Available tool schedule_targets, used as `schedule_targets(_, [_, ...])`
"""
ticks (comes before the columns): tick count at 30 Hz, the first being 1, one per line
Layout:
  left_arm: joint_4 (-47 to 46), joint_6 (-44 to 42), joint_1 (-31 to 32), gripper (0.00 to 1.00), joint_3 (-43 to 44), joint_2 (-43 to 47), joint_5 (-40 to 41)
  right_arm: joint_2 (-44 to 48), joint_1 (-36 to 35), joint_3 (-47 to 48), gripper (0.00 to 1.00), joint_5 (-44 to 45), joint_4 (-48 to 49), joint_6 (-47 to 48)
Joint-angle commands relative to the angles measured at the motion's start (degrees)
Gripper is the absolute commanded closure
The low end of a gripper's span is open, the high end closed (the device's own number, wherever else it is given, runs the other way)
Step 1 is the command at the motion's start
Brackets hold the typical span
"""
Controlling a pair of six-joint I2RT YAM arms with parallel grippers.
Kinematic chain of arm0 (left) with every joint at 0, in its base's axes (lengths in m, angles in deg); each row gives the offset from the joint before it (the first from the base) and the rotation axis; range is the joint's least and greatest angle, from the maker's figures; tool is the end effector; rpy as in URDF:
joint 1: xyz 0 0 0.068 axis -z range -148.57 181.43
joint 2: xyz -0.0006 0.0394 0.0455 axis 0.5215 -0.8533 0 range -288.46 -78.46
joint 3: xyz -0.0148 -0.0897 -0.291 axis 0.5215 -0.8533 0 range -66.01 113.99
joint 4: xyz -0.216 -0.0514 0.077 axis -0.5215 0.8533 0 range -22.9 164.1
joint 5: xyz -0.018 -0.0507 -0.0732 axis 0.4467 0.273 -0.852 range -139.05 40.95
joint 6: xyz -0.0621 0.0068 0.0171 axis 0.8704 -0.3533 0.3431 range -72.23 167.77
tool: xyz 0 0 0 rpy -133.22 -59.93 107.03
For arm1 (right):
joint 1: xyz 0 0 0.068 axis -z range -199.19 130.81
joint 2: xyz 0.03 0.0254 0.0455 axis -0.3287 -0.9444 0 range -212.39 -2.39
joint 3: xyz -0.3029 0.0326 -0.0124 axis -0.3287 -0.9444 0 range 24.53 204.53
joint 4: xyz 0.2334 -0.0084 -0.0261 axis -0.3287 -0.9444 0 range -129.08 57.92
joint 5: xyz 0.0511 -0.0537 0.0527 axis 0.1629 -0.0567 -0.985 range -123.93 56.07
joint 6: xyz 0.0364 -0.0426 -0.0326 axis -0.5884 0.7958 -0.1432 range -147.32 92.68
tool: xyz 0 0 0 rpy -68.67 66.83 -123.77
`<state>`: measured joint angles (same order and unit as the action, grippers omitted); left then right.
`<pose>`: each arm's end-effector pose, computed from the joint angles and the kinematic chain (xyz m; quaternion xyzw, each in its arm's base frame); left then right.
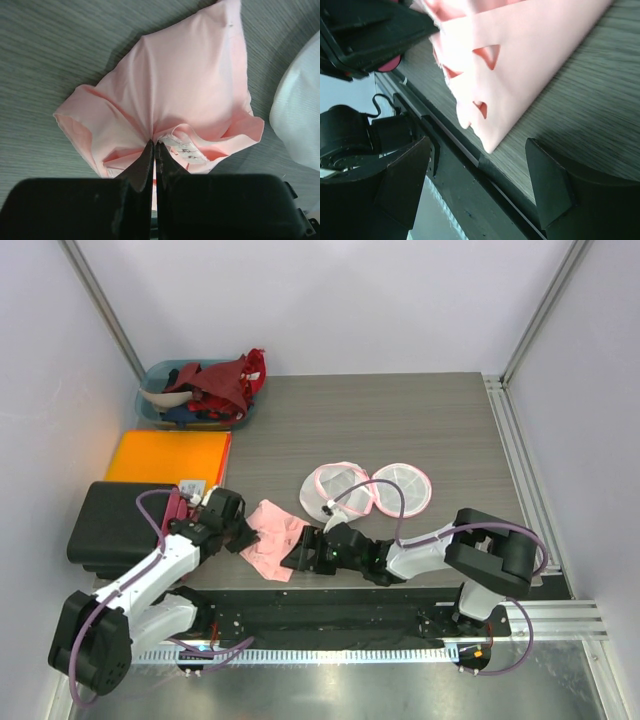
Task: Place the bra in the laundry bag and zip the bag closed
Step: Adjust the bra at the center of the board, then pick up the bra from the center of the board.
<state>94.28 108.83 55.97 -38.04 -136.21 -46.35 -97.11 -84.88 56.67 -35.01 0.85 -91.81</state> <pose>0.1349 -0.0590 0.2049 -0.3067 0.9081 -0.1765 0.2240 0.1250 0.2790 0.1833 -0.0138 0.8644 0.4593 0.2043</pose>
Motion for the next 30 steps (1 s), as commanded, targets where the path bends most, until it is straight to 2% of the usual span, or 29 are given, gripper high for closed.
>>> schedule_targets(1, [-0.8,7.4,0.8,1.0,-2.8,3.4,-0.1,3.8,-0.2,-2.3,0.17,8.5,-4.2,-3.4])
schedule_targets(9, [0.5,11.0,1.0,1.0,-4.6,6.7,0.1,-2.1,-1.5,1.7,0.2,13.3,-3.1,-6.5])
schedule_targets(13, [0.5,11.6,1.1,1.0,-4.9,6.3,0.4,-5.6,-3.5,5.5,0.21,18.0,-5.9,-8.8])
schedule_targets(17, [0.8,11.3,1.1,1.0,-4.6,6.3,0.6,-9.3,-4.4,7.4,0.25,20.2,-3.2,-10.5])
schedule_targets(28, [1.5,10.3,1.1,1.0,-4.1,5.6,1.0,-12.9,-5.7,4.7,0.55,24.8,8.8,-7.5])
schedule_targets(29, [1.5,10.2,1.1,1.0,-4.1,5.7,1.0,-13.1,-5.7,4.3,0.62,25.0,10.1,-6.7])
schedule_targets(30, [1.4,10.3,1.1,1.0,-4.1,5.8,1.0,-13.4,-5.7,3.8,0.66,25.2,11.9,-6.2])
